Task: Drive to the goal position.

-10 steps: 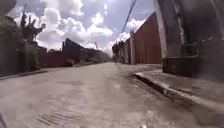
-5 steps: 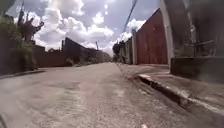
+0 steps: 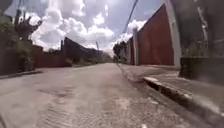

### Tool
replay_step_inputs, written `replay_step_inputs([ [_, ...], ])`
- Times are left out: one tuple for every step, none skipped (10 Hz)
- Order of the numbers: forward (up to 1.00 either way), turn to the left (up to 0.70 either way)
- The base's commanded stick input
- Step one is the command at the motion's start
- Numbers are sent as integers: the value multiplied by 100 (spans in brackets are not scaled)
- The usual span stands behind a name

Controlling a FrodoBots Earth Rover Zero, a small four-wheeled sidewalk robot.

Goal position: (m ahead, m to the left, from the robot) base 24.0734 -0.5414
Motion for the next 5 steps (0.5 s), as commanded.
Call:
replay_step_inputs([
  [85, 0],
  [85, 0],
  [85, 0],
  [85, 0],
  [85, 0],
])
